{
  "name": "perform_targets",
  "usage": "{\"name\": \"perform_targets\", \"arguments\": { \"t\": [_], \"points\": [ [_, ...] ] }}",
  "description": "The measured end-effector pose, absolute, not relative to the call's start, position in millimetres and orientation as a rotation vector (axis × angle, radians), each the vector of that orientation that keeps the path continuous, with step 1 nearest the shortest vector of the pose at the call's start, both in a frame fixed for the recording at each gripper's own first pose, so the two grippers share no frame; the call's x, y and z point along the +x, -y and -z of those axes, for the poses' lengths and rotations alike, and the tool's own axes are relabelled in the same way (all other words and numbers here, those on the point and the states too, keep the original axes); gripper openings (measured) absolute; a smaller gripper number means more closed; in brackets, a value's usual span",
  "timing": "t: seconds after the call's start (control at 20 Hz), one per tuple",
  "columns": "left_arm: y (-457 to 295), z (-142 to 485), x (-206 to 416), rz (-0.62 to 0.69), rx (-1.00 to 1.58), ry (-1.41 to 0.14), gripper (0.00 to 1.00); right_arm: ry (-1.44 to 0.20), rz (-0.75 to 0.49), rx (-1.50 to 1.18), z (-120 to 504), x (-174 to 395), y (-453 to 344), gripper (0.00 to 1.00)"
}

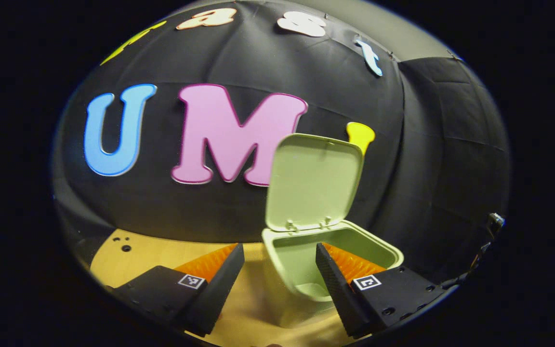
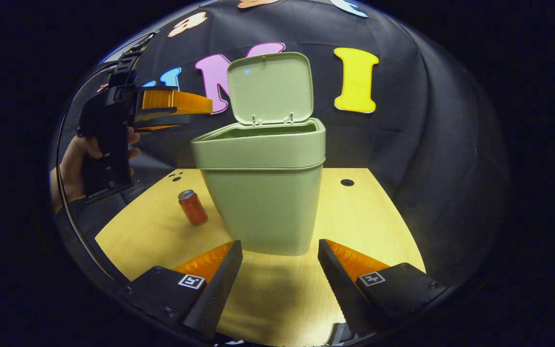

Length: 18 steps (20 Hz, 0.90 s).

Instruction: Press the lid of the desktop garbage bin to open it, pick up the crumpled paper on the desktop and throw it into the bin, then pick up the pop can on the desktop and drop it into the bin, and finally close the garbage bin lid.

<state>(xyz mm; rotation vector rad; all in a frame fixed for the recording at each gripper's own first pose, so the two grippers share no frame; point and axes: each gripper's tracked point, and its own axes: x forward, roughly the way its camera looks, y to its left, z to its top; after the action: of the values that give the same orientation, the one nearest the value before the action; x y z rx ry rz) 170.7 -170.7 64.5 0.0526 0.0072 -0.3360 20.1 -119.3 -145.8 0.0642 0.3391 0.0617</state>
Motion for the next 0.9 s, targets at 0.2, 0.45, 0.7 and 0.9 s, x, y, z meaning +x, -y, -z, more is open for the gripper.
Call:
{"name": "perform_targets", "arguments": {
  "t": [0.2,0.45,0.7,0.9],
  "points": [
    [105.1,-54.5,158.3,0.192,0.081,0.000,0.96,-0.350,-0.120,0.039,149.1,21.6,101.5,0.99],
    [38.0,-22.0,129.7,0.051,0.028,-0.062,0.96,-0.354,-0.207,0.006,154.1,30.2,68.5,1.00],
    [-18.0,4.9,95.9,-0.071,0.036,-0.116,0.96,-0.372,-0.319,-0.037,165.3,40.8,15.8,0.99],
    [-58.3,27.5,71.0,-0.154,0.040,-0.161,0.96,-0.369,-0.388,-0.057,171.4,56.4,-30.7,0.99]
  ]
}}
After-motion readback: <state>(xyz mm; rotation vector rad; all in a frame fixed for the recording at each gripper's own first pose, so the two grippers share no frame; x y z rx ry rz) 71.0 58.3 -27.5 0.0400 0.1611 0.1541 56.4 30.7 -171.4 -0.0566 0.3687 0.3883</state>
